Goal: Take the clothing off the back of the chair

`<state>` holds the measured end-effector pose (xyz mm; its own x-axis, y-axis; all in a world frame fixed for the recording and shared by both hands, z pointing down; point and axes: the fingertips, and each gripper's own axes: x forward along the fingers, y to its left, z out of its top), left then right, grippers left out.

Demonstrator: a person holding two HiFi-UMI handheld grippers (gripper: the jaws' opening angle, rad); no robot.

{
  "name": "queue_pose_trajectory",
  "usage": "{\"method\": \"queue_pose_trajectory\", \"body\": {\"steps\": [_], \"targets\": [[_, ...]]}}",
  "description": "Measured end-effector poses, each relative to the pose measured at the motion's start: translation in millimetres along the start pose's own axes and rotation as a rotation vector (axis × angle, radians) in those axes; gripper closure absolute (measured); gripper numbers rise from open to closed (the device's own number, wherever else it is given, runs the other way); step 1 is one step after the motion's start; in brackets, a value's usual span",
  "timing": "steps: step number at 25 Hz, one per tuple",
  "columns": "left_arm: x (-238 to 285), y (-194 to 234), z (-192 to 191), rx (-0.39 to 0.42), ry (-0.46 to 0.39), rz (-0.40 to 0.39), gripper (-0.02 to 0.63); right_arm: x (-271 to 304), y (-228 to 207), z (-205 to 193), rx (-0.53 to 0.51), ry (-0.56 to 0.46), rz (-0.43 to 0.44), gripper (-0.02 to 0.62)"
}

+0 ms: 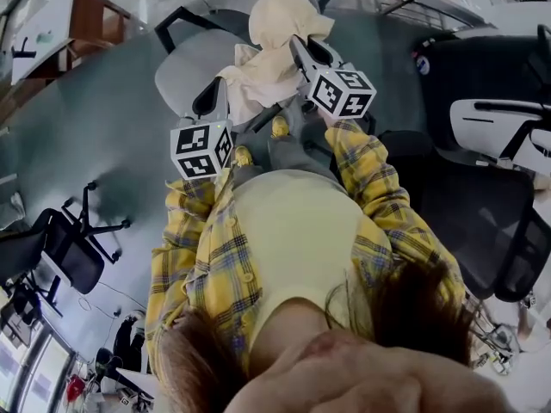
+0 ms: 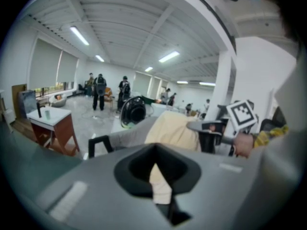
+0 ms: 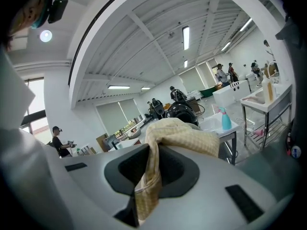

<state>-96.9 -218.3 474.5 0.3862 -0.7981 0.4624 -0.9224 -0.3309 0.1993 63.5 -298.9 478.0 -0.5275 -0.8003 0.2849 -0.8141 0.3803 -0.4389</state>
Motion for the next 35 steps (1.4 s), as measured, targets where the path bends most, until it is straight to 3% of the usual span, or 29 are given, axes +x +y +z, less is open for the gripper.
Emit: {"method": "queue_pose_trajectory", "body": {"steps": [19,35], "targets": [[-81,33,31,-0.027,-0.147,0.068,0.600,-16,142,32,-0.113,-0.036,0.215,0.541],[-125,43,87,-0.008,-0.274,0.084,0.600,-28,227,99,-0.219,-0.111,0.381,0.541]]}}
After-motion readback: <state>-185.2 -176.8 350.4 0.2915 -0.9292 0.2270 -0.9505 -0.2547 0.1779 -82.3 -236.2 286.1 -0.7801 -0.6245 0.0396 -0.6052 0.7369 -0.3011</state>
